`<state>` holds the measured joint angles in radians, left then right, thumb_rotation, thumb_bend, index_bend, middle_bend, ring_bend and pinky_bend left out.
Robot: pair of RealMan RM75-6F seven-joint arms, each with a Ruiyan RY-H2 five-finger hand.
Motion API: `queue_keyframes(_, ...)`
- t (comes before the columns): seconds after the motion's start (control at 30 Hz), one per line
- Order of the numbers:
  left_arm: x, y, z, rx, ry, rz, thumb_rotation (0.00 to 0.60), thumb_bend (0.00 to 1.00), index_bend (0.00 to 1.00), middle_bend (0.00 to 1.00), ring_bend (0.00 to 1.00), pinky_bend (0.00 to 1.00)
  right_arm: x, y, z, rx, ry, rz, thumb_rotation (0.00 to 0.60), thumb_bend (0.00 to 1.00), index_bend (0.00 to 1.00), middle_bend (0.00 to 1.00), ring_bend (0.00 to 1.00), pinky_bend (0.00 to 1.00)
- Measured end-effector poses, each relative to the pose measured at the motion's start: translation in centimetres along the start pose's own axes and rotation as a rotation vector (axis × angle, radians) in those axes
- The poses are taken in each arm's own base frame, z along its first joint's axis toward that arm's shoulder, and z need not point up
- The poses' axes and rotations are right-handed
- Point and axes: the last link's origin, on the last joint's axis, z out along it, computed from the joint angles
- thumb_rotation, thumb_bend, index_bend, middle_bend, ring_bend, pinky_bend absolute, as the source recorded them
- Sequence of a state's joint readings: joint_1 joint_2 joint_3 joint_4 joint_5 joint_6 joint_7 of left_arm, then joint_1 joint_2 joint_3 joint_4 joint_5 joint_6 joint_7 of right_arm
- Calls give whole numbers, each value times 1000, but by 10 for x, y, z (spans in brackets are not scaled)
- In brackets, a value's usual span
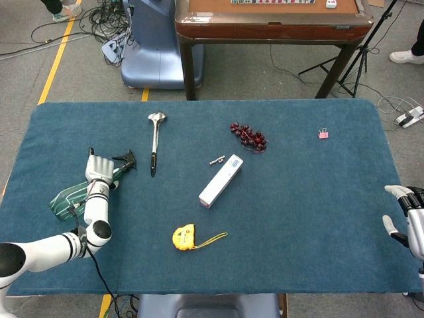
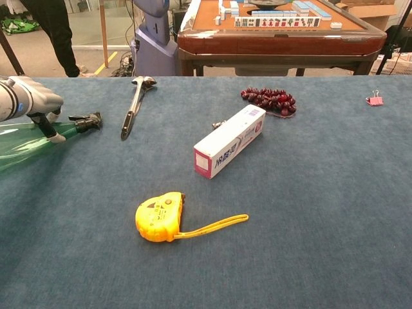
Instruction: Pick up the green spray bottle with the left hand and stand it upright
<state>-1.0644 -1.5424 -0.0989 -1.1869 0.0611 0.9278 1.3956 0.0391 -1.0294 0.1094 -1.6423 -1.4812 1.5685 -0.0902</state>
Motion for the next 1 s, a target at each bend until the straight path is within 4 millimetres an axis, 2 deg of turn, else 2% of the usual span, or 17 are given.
queue_keyframes(0.37,-3,-16,1,-48,94,-64,407,447,517,556,346,0,0,-1,0,3,3,3,600,294,278,296,202,220)
queue_keyframes(0.47,-2,-22,-1,-68,126,-102,459,449,519,565,350,0,1,-2,0,5,5,1,600,294,278,296,202,220)
queue_keyframes(0.6,2,-31,-5,-104,179,-175,395,450,527,575,356,0,1,-3,1,9,7,2,600,294,278,296,202,220)
queue_keyframes(0.7,4,-39,-8,-137,224,-249,372,450,526,576,358,0,1,-4,0,11,7,3,600,293,278,296,202,220)
queue_keyframes(1.0,4,-57,-20,-253,341,-512,358,456,517,576,356,39,2,-5,-1,11,12,5,600,293,278,297,202,220)
